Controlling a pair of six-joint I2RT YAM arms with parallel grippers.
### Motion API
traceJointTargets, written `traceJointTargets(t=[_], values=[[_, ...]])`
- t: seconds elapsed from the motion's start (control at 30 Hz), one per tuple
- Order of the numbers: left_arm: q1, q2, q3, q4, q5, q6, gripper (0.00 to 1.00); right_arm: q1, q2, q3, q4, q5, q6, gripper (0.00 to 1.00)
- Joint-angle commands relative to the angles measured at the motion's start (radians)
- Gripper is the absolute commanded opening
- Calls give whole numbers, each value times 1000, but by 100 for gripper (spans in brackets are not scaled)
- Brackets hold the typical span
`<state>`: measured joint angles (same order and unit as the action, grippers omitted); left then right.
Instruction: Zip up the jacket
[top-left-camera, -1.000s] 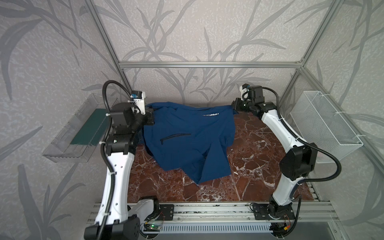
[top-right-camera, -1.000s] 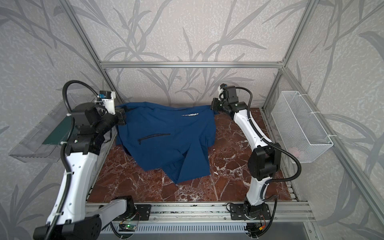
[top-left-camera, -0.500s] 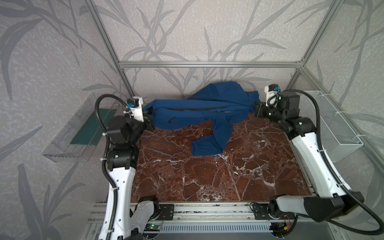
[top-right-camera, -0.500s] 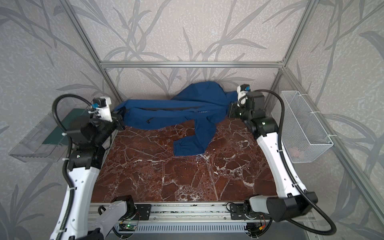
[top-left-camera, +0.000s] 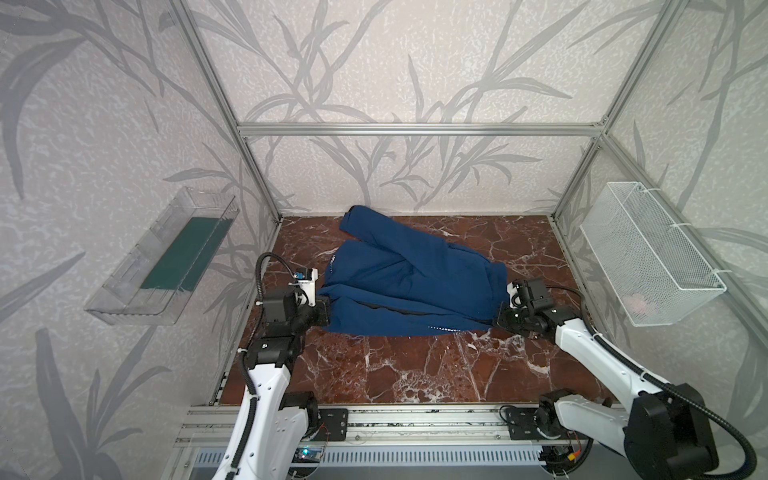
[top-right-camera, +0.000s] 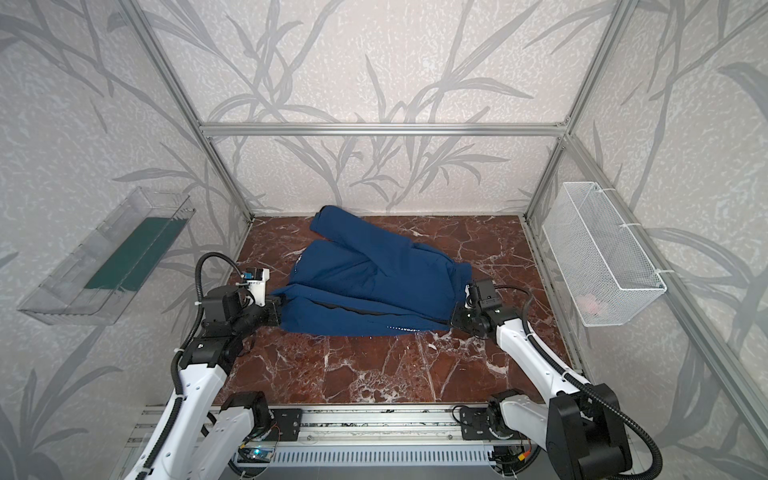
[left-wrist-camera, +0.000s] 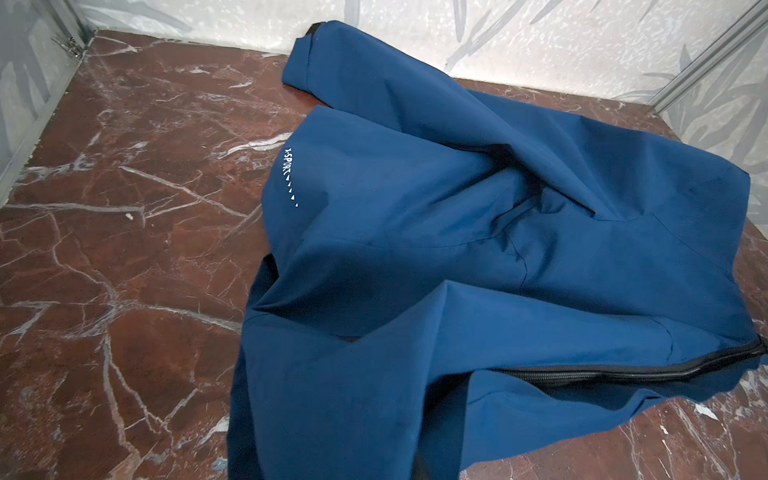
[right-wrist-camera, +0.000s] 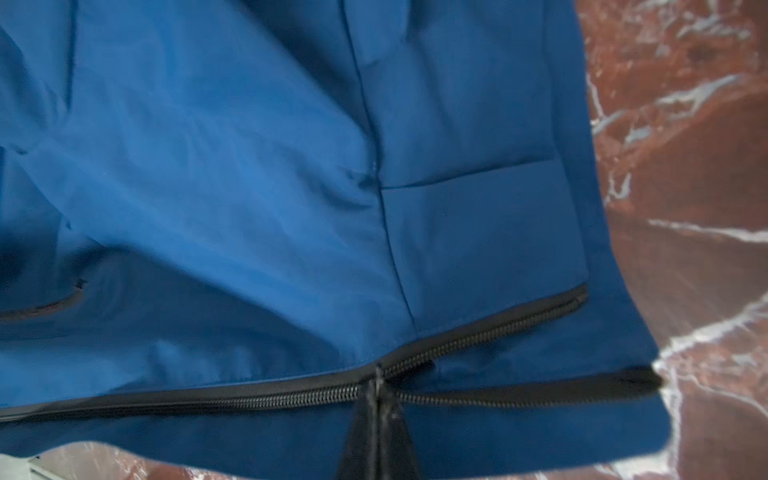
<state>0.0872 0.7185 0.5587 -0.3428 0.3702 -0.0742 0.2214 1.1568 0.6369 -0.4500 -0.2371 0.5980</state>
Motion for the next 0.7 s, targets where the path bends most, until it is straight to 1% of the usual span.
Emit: traceJointTargets(t=[0.0,0.1,0.2,0.23,0.27,0.33,0.37,0.47,0.53,0.57,0.67], values=[[6,-32,-36,31,-94,-42,0,-4,53,16,4,-53,5,0],[8,-59,-51,2,-193,-49,0,-5,49,12,14,2,13,0],[12,-91,-59,-24,-290,-67,0,-9,8,-14,21,127,32,0],[17,-94,-60,-28,-305,-68,0,-12,-3,-24,25,158,64,0],[27,-91,-59,-33,-322,-71,0,-17,-14,-35,29,195,72,0],[56,-69,-53,-45,-327,-74,0,-35,-26,-59,45,252,74,0],[73,-55,-48,-47,-327,-72,0,-57,-29,-71,52,261,73,0],[104,-36,-39,-42,-305,-68,0,-122,-37,-86,67,243,47,0],[105,-32,-37,-20,-278,-80,0,-135,-37,-77,64,233,45,0],[105,-27,-36,-16,-271,-90,0,-136,-35,-68,53,241,16,0],[105,-20,-36,-14,-243,-97,0,-145,-35,-57,31,271,22,0]])
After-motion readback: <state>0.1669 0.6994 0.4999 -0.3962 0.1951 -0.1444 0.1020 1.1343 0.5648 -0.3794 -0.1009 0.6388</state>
